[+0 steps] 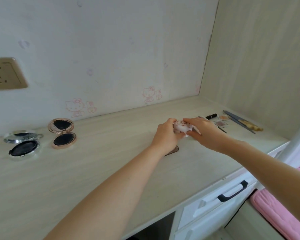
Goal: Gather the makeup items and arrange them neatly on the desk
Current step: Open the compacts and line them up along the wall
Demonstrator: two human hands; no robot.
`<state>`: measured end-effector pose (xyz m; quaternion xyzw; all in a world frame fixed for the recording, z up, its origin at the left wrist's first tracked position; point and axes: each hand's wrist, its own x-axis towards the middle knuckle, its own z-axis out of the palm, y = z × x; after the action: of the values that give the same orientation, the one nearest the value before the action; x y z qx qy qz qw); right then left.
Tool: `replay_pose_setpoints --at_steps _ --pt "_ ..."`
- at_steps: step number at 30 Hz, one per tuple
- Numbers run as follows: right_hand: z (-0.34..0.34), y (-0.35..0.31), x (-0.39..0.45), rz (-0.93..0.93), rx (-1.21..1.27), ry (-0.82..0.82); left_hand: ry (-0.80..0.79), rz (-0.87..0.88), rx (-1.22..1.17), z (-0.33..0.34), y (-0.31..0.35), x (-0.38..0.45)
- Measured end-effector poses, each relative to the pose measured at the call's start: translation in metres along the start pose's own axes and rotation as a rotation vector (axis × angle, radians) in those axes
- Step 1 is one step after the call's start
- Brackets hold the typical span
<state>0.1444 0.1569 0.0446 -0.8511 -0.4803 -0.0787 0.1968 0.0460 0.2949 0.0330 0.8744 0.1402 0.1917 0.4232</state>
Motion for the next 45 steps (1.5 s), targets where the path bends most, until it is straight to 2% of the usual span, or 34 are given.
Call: replay_pose_setpoints --at_steps 10,17,21,27,35,41,45 --pt "-0.011 -0.061 0.006 0.025 0.123 0.066 0.144 -0.121 -0.455 -0.054 -0.004 -0.031" --pt "-0.003 -0.12 0.01 0.012 0.359 -0.054 0.199 -0.174 -0.68 -0.097 -0.023 -0.075" --pt "0.01 -0.154 0.01 -0.024 0.424 -0.072 0.163 -0.211 -0.835 -0.126 -0.044 -0.106" --pt "0.031 -0.206 0.008 -0.11 0.487 -0.127 0.162 -0.205 -0.702 -0.171 -0.075 -0.149" --pt "0.055 -0.258 0.01 -0.239 0.511 -0.17 0.328 -0.244 -0.542 -0.209 -0.092 -0.193" --pt "0.069 -0.278 0.006 -0.402 0.416 -0.3 0.282 -0.232 -0.488 -0.221 -0.104 -0.208" --pt "0.072 -0.284 0.009 -0.388 0.421 -0.319 0.234 -0.216 -0.499 -0.221 -0.112 -0.213"
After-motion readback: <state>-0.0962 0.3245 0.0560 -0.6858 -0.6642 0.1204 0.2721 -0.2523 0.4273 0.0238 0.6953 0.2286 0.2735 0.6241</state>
